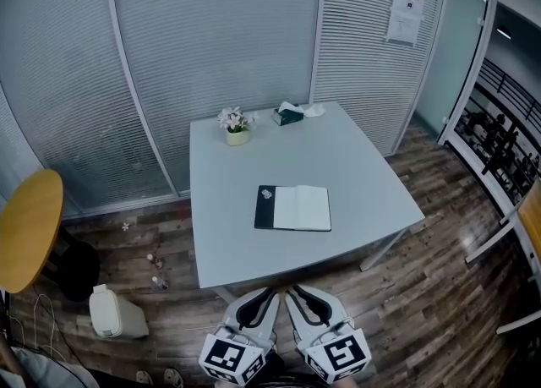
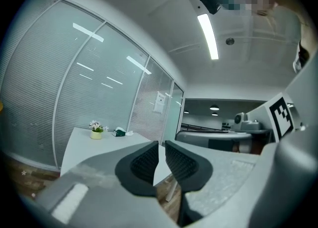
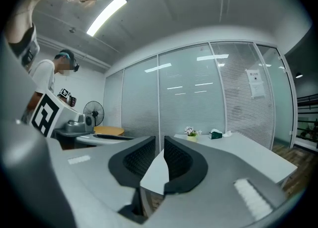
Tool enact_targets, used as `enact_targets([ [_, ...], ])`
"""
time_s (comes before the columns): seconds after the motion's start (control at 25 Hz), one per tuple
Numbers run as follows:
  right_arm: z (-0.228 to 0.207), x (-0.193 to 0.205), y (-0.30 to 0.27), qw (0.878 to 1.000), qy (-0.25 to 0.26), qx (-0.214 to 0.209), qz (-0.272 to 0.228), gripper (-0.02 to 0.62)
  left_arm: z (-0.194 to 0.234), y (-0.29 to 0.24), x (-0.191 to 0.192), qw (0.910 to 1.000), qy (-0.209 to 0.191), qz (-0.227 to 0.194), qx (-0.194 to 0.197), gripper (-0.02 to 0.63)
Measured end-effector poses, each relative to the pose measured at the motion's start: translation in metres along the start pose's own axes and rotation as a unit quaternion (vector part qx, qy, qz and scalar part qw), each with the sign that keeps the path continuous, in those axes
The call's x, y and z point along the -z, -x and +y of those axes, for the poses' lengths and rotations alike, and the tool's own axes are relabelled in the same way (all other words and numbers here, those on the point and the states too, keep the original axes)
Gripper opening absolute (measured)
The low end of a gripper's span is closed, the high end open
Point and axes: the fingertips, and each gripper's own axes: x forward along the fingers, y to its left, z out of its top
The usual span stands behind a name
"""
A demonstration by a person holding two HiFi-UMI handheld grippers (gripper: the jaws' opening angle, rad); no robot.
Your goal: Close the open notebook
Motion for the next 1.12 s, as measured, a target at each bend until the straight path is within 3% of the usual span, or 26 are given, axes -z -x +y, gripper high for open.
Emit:
enact_targets([
  [0.48,0.006,0.002,-0.023,1.000,-0.001,0.003,0.000,0.055,0.028,0.001,-0.002,1.0000,-0.002,0.006,-0.003,0.031],
  [1.12,-0.037,0.011,-0.037,0.999,-0.027,0.021,0.001,0.055,0.032,-0.043,0.009,0.9989,-0.016,0.039,0.017,0.075],
])
